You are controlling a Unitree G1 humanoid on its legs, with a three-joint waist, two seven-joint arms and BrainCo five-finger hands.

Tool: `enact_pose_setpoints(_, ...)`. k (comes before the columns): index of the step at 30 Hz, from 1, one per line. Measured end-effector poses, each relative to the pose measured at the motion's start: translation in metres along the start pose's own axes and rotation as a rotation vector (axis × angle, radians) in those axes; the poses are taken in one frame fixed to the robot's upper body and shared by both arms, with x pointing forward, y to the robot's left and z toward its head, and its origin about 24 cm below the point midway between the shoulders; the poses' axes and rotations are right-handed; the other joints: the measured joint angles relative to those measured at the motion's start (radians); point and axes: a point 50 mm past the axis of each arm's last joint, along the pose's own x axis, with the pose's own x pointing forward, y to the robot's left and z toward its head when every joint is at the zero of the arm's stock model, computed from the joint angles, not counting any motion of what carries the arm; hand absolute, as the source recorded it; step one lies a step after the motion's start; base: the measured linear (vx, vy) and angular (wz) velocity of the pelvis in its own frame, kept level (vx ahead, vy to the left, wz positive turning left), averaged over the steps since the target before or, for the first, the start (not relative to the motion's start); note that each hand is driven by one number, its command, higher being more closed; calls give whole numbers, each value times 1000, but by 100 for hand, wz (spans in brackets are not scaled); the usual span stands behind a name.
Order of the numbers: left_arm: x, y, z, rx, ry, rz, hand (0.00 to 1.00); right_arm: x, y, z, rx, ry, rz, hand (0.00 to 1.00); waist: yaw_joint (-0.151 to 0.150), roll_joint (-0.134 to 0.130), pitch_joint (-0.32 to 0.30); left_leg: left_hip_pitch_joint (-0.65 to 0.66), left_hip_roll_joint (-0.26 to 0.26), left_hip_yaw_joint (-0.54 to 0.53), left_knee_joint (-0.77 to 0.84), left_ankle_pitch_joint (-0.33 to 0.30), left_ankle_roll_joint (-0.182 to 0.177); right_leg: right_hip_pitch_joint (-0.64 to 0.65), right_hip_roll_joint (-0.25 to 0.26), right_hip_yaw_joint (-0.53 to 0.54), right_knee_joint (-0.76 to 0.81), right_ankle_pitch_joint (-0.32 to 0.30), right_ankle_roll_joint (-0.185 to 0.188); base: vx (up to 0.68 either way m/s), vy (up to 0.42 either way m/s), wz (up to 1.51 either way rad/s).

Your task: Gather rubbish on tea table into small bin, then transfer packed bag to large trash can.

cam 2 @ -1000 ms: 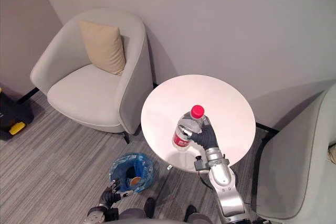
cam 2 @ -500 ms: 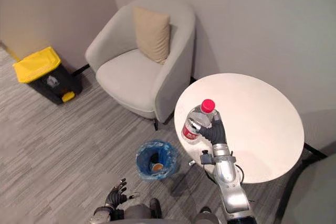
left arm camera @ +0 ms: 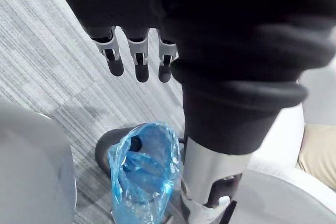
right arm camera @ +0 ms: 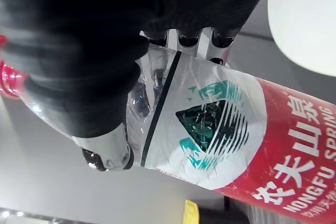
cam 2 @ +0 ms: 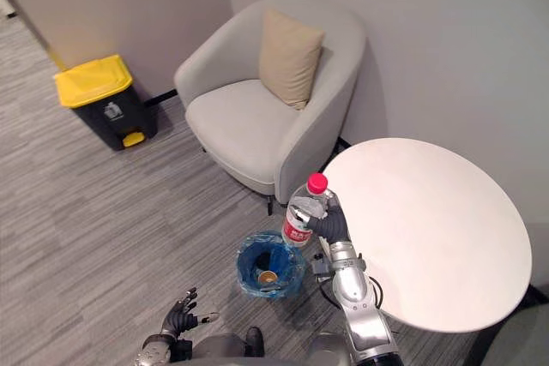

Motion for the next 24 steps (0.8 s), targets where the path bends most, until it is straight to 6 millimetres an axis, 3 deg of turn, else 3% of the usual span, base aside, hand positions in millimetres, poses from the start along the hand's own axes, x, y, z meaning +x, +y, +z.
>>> enact_pose_setpoints(1,2,-1,2,-1,-3,-2,0,1,-2,0,-4,-1,-4,100,-3,0,7,-6,-9,-30,28,-5,-4,14,4,-10,-38,47,25,110,-118,68)
enact_pose_setpoints(4,0,-6,0,-20,-3,-8,0,0,-7,-2,-21,7,-4,100,14,38,1,-11,20,-42,2,2,-16,46,41,-30,-120,76,16,144,-103,14)
enact_pose_setpoints(8,0,-6,0,-15,-3,-10,0,-4,-7,-6,-19,26,6,100,22,34,-2,19,40,-55,-45,12,-35,102,68,-49,-210,104,11,119,-93,5)
enact_pose_setpoints(13,0,-6,-1,-4,0,-11,0,-7,-4,-9,-5,41,35,100,23,27,-5,48,38,-61,-84,22,-51,145,69,-69,-247,107,12,41,-23,10)
enact_pose_setpoints(17,1,-6,1,0,-6,-12,0,-3,8,-23,-3,98,121,100,26,25,0,14,36,-79,-52,22,-51,137,67,-86,-244,110,14,-25,-4,17)
enact_pose_setpoints(21,10,-6,19,7,-55,-12,0,16,18,-19,-27,63,200,100,28,44,80,-118,45,-78,94,19,-57,27,63,-101,-121,104,5,-155,18,26)
enact_pose_setpoints(22,15,-6,31,8,-89,-9,0,32,22,-12,-46,29,223,100,31,54,126,-188,48,-75,151,18,-58,-51,54,-101,-40,88,-9,-244,18,16)
enact_pose_setpoints(24,20,-6,46,10,-133,-1,0,45,24,-4,-57,-5,229,100,43,59,169,-260,49,-61,199,5,-73,-125,39,-101,35,55,-11,-311,8,21)
